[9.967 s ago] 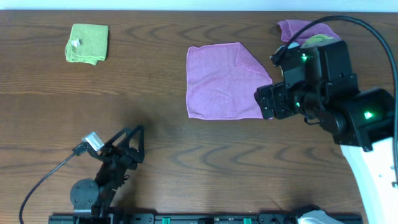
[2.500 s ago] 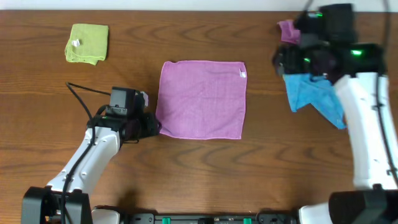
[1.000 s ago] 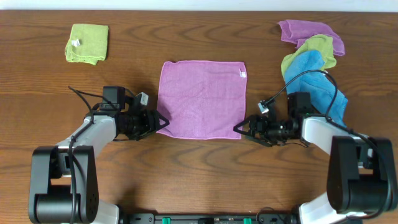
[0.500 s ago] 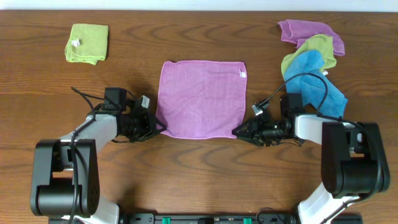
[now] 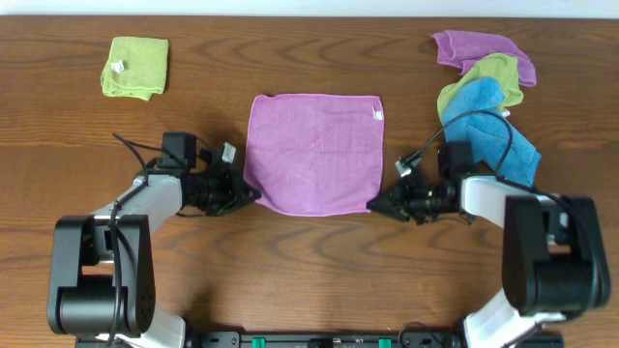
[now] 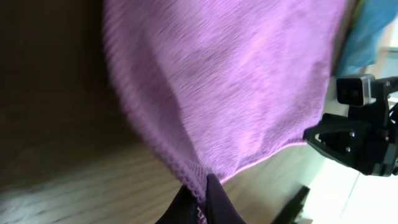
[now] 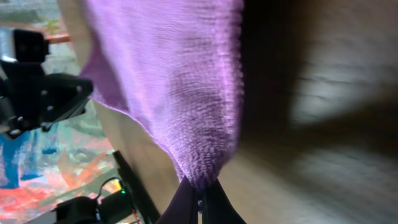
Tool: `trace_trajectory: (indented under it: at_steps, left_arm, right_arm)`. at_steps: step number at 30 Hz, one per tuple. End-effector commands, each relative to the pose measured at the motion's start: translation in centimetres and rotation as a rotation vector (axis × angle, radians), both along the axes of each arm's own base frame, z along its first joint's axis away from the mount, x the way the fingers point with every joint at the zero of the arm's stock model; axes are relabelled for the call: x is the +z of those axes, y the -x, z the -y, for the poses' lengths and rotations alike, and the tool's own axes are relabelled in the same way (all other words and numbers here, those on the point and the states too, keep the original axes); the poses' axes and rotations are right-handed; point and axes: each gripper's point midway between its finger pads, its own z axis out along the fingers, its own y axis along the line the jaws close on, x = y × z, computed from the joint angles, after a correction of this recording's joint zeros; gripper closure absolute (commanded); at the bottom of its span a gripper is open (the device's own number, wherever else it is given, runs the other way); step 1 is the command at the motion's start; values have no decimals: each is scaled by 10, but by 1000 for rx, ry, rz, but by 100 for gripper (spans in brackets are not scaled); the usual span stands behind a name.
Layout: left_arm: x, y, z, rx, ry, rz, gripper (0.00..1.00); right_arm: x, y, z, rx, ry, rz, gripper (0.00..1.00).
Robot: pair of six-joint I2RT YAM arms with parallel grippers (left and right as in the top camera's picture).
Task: Fold the cloth
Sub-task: 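Grasp the purple cloth's left and right near corners with both grippers, then lift both near corners and fold them forward over the far half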
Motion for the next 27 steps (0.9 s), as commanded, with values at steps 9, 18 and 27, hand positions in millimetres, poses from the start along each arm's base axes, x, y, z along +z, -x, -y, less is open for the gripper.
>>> trace_trajectory:
  at_steps: [9,18,27]
  left_arm:
    - [76,-77,-6,82,-32,296,94]
    - [55,-141,-8,148,-25,325,94]
    - [54,-233,4,143,-8,393,94]
  right_arm:
    - [81,-62,4,-93,83,270,99]
    - [71,-132,3,-174,101,349,99]
    - [67,-220,5,-226,119,390,99]
